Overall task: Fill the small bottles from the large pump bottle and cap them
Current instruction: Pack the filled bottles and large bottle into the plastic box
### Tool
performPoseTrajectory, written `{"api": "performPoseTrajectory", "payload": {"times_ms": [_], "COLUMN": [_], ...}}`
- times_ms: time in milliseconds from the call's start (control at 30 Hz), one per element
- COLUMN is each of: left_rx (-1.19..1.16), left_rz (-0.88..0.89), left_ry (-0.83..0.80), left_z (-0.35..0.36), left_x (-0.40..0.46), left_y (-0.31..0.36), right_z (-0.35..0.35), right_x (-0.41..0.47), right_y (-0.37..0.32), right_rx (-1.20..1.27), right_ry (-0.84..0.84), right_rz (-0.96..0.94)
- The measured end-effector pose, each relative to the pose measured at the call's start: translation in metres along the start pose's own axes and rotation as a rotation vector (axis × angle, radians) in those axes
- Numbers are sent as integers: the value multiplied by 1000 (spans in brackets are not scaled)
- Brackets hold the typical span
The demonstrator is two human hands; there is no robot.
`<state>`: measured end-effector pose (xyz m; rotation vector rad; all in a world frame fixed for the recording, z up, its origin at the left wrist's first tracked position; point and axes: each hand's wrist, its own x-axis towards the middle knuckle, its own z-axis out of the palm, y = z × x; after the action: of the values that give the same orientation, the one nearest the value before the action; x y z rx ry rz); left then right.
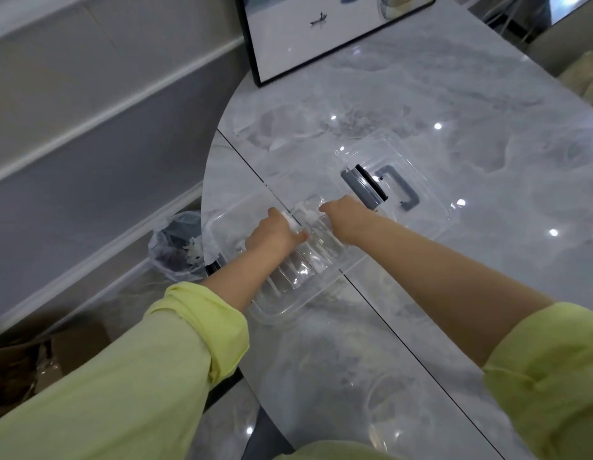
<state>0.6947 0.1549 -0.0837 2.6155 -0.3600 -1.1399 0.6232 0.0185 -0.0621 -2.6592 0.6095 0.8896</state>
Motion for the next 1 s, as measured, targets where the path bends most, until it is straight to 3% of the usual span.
{"api": "performPoseTrajectory", "payload": {"times_ms": [200, 467, 633, 833, 1000], "left_rx": [71, 415, 342, 239, 52], "left_rz": [31, 225, 239, 260, 367], "left_ry": [61, 111, 93, 51, 116], "left_z": [6, 18, 9, -27, -57], "left_x": [-5, -23, -28, -36, -60], "left_y": [1, -8, -11, -7, 3], "right_z": [-4, 0, -4, -21, -33], "right_x": [-7, -14, -22, -46, -79], "right_y": [-2, 1, 0, -12, -7], "right_rx": [-79, 9, -11, -53, 272], "right_ry": [24, -69, -66, 113, 315], "right_rz": [59, 33, 39, 16, -131]}}
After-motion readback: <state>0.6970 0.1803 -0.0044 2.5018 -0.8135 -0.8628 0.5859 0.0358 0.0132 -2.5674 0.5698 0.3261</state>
